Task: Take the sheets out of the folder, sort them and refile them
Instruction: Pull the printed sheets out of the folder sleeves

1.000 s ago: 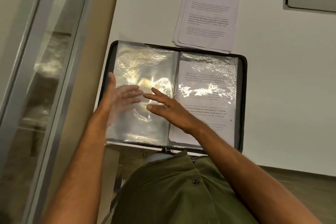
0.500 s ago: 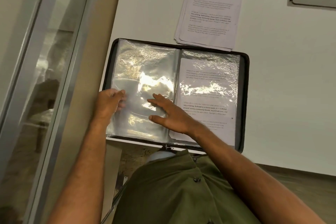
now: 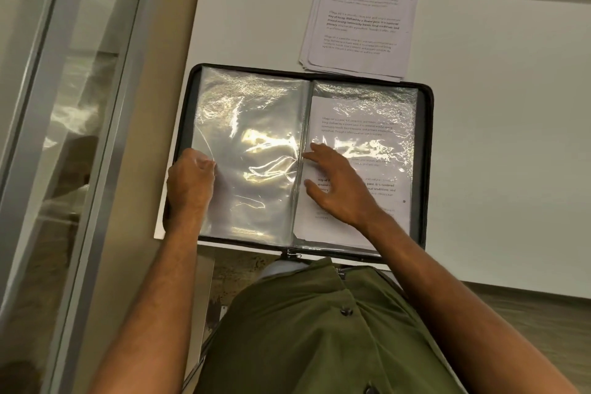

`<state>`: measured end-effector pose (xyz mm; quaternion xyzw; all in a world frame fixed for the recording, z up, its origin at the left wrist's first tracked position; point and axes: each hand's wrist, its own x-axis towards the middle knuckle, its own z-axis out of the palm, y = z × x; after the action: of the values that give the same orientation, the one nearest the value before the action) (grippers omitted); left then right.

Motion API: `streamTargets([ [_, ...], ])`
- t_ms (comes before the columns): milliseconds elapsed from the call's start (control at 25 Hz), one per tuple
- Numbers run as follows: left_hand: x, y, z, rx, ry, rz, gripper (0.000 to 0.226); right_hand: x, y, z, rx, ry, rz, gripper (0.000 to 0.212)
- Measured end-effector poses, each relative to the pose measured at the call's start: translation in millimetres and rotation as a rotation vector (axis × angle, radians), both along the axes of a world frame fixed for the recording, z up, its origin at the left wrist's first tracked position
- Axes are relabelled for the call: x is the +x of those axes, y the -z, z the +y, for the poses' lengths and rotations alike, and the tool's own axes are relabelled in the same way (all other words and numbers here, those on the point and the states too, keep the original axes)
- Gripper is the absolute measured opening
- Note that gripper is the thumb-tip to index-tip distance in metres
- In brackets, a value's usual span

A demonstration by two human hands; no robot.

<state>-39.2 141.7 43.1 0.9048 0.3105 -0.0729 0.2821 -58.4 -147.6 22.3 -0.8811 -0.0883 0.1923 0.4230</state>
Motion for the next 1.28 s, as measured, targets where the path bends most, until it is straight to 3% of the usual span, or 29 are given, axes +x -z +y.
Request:
streamTargets([
  [120, -2, -1, -13, 0.173, 0.059, -0.051, 0.060, 3, 11, -27, -0.071, 0.090, -0.071, 0.060],
  [200, -1, 6, -19, 0.356, 0.163, -0.047, 0.075, 5, 18, -47, -0.113, 0.148, -0.109, 0.058],
  [280, 5, 11, -31, 0.381, 0.303, -0.040, 0.066, 7, 22, -64, -0.158, 0.215, -0.125, 0.058],
  [400, 12, 17, -64, 0.258, 0.592, -0.054, 0.049, 11, 26, -85, -0.217, 0.262, -0.176, 0.059],
  [560, 18, 22, -113, 0.169, 0.872, -0.056, 0.052, 22, 26, -104, -0.362, 0.293, -0.189, 0.067],
  [920, 67, 23, -149, 0.105, 1.041, -0.096, 0.055, 65, 31, -123, -0.556, 0.385, -0.153, 0.084],
  [1080, 92, 22, -151, 0.093, 1.048, -0.095, 0.058, 66, 36, -121, -0.642, 0.370, -0.231, 0.072],
  [1280, 125, 17, -159, 0.074, 1.032, -0.106, 0.062, 67, 36, -119, -0.595, 0.396, -0.318, 0.052],
])
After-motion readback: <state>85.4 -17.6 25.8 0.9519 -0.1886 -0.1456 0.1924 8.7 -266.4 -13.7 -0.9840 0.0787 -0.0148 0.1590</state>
